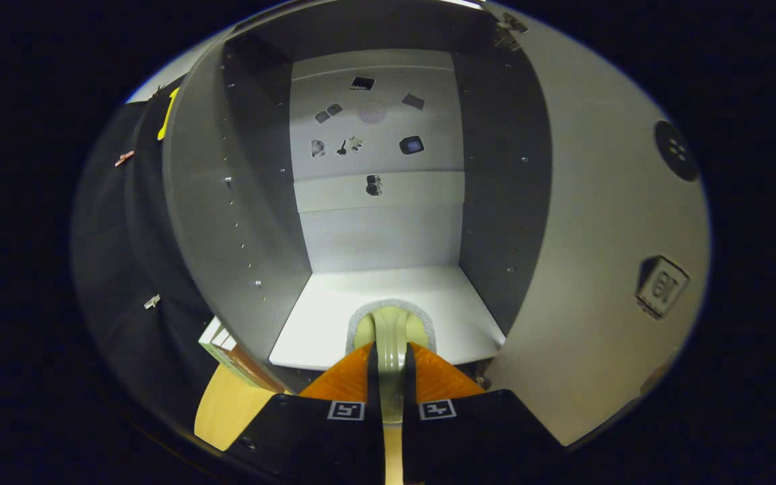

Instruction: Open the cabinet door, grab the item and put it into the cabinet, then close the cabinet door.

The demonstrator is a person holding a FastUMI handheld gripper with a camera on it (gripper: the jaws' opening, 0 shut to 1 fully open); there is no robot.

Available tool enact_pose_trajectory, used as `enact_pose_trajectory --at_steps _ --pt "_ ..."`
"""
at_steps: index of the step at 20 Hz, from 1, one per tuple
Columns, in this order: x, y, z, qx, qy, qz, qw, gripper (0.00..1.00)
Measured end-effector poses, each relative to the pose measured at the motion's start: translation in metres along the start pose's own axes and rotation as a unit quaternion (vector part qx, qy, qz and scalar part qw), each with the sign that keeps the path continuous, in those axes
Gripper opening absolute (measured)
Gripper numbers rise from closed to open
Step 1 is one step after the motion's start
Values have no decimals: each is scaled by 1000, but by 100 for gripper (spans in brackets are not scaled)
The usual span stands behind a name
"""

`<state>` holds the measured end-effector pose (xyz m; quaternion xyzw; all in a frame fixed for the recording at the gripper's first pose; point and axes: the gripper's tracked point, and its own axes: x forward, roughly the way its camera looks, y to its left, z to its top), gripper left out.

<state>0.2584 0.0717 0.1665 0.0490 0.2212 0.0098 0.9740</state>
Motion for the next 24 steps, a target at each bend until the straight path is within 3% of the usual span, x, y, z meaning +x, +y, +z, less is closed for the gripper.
enact_pose_trajectory --at_steps 9,17,24 --pt "109 7 -10 12 3 -16 1000 16" --pt "135 0 -17 5 13 -28 1000 18" --pt "146 2 -27 -9 28 -19 999 27"
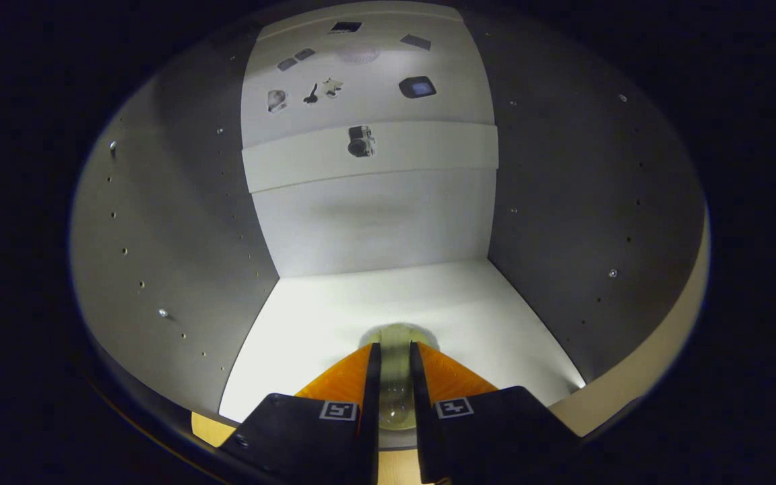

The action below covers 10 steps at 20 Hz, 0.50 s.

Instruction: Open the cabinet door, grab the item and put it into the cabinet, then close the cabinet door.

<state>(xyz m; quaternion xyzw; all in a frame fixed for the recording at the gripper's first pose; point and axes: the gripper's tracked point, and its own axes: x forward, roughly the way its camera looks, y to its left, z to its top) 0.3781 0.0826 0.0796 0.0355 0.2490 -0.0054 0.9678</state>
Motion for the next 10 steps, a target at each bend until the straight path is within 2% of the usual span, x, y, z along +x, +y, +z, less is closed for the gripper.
enact_pose_trajectory --at_steps 1,5,10 --pt "-4 3 1 -2 -5 5 1000 31" --pt "-29 7 23 -14 -51 12 999 99" --pt "-109 20 64 -27 -146 27 988 97"
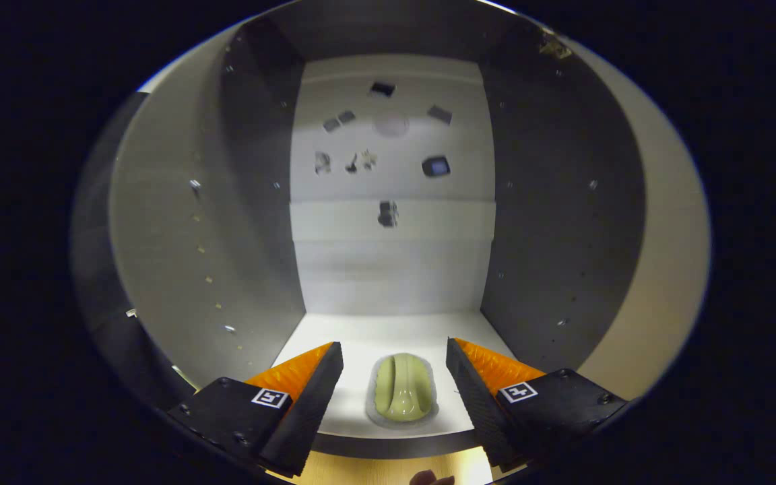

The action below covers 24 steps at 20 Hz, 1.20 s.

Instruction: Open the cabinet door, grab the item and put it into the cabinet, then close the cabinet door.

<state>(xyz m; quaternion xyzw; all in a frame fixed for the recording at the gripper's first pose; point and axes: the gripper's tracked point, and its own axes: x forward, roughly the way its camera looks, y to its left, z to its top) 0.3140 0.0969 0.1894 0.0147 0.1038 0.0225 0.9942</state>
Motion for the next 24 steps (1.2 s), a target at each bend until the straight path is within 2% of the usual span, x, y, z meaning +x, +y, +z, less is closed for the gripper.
enact_pose_trajectory --at_steps 3,7,13,19,24 --pt "-59 4 38 4 -55 -2 998 97" --pt "-134 5 65 -1 -97 -1 995 97" --pt "-226 -11 66 -9 -106 -9 994 97" --pt "-318 -24 68 -5 -121 7 993 97" --pt "-384 -62 64 4 -118 -4 993 97"
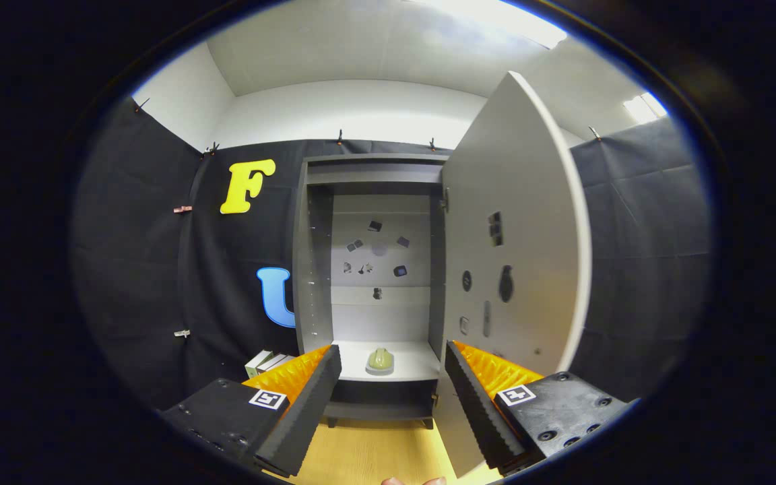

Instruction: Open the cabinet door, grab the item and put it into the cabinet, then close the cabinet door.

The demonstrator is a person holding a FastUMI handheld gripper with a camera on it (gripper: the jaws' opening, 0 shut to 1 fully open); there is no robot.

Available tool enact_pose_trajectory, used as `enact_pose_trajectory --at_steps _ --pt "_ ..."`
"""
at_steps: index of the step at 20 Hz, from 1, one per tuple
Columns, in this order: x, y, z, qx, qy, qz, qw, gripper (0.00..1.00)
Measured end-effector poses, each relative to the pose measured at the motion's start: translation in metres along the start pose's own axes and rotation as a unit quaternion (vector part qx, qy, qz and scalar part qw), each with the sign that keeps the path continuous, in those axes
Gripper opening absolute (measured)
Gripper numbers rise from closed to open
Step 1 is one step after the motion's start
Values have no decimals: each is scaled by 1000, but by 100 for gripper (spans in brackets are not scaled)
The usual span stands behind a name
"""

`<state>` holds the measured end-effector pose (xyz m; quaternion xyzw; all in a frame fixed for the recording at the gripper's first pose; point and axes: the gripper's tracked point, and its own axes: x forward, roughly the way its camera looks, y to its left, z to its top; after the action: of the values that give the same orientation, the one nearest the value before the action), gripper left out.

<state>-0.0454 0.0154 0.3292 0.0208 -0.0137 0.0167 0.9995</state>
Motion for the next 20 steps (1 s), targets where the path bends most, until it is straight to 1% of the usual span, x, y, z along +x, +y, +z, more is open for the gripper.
enact_pose_trajectory --at_steps 5,7,10,12,14,16,17,20 --pt "-48 -68 17 10 -12 -50 999 97" --pt "-65 -102 18 18 -14 -84 996 97" --pt "-76 -161 13 8 -13 -147 989 97" --pt "-77 -194 9 -1 -9 -180 984 97" --pt "-73 -222 2 -4 -4 -204 979 97" --pt "-61 -238 -7 -14 2 -215 976 97" --pt "-52 -242 -11 -17 6 -215 976 97" --pt "-29 -244 -19 -3 16 -205 979 97"
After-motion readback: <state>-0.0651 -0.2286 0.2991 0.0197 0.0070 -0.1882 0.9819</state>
